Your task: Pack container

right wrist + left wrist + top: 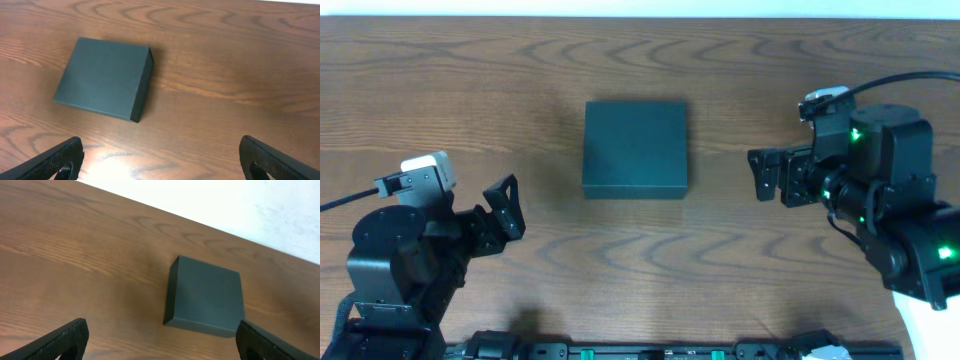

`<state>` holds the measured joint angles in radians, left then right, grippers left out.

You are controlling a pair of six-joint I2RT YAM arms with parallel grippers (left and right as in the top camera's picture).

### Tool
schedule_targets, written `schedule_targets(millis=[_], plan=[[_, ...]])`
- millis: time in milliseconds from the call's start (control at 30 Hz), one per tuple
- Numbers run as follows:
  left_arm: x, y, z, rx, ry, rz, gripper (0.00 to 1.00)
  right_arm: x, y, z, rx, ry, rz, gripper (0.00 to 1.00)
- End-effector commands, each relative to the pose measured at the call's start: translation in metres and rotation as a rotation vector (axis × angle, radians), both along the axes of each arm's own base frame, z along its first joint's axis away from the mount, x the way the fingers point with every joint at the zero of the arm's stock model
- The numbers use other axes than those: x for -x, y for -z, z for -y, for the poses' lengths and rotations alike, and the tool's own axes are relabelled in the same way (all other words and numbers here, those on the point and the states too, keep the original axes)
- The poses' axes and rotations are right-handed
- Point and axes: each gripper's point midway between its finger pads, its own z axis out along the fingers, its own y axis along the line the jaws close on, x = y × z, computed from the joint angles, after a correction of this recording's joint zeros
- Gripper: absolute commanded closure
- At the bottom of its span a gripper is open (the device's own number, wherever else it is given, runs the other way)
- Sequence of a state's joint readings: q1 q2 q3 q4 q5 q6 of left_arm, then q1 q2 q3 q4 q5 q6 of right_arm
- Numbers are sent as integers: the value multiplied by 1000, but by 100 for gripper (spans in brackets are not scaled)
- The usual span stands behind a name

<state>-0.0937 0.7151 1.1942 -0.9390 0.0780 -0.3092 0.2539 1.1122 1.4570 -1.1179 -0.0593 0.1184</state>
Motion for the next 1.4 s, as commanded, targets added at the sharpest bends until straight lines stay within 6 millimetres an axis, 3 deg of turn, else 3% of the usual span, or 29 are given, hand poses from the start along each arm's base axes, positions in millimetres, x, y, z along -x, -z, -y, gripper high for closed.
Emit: schedule_targets(millis=[0,533,767,867,1000,1167,1367], plan=[[3,1,-2,44,-38,-13,5,-2,8,-1,9,4,-25,1],[49,57,-7,4,-45,-307,5,-5,12,-2,13,4,-41,1],[52,33,-52,-111,-239,-59,5,-5,12,-2,13,4,-40,1],[57,36,-61,-212,-239,72,5,-5,12,-2,13,4,-40,1],[60,62,-65,-297,-226,135,4,-5,12,-2,13,4,-41,1],[53,120,-66,-340,-205,115,5,-5,12,-2,13,4,-40,1],[40,159,-64,-327,-184,114,5,-5,12,-2,13,4,-40,1]])
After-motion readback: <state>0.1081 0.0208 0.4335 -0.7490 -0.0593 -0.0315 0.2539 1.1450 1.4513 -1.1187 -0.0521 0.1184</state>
